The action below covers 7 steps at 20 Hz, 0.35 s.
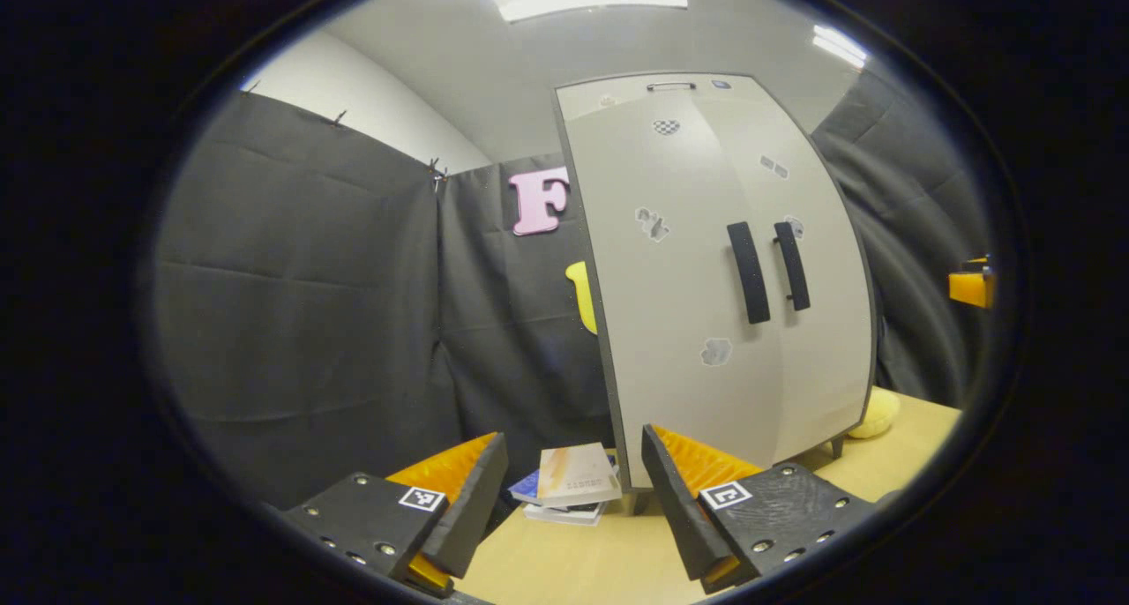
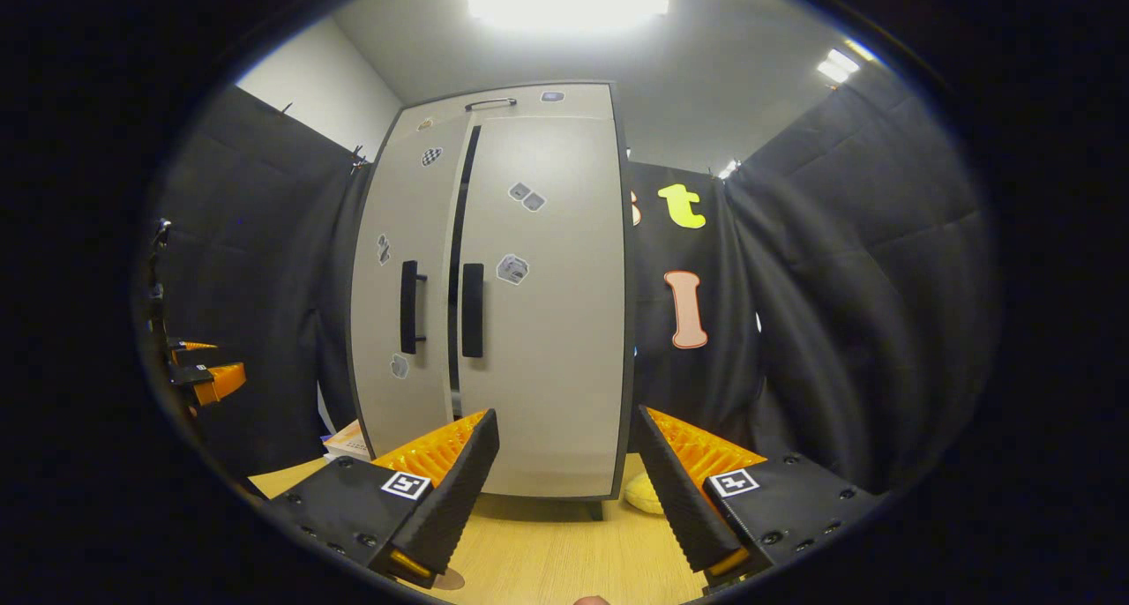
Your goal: Grasp the bottle in the cabinet with the left hand and place it on the coaster, then close the right door with the right hand and the left door with the left hand.
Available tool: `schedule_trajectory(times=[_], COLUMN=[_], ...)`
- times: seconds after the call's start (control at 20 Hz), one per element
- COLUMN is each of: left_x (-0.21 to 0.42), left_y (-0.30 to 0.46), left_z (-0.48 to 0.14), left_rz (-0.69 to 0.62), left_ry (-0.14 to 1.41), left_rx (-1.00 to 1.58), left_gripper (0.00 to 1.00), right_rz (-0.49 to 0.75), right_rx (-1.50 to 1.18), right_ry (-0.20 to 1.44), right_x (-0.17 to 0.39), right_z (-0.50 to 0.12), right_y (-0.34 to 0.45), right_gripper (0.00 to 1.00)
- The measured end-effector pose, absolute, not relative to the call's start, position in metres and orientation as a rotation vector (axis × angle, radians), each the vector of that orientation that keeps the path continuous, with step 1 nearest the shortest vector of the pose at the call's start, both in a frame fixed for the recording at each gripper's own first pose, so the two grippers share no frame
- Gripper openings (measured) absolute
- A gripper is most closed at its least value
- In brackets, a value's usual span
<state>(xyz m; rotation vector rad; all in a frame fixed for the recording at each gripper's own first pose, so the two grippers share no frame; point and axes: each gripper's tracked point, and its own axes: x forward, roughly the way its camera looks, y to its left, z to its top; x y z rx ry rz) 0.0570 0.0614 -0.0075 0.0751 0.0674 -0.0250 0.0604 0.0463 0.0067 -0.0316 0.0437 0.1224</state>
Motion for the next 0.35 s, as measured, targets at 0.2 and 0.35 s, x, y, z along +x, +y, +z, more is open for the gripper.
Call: schedule_trajectory(times=[0.2,0.35], left_x=[0.0587,0.0586], left_y=[0.0649,0.0665], left_z=[-0.0048,-0.0057], left_rz=[-0.018,-0.015], left_ry=[0.061,0.065], left_rx=[0.077,0.074], left_gripper=[0.89,0.82], right_rz=[0.123,0.123], right_rx=[-0.032,-0.036], right_ry=[0.039,0.038], right_x=[0.0614,0.0629], right_z=[0.0095,0.0099], right_y=[0.0473,0.0474], right_gripper=[0.99,0.99])
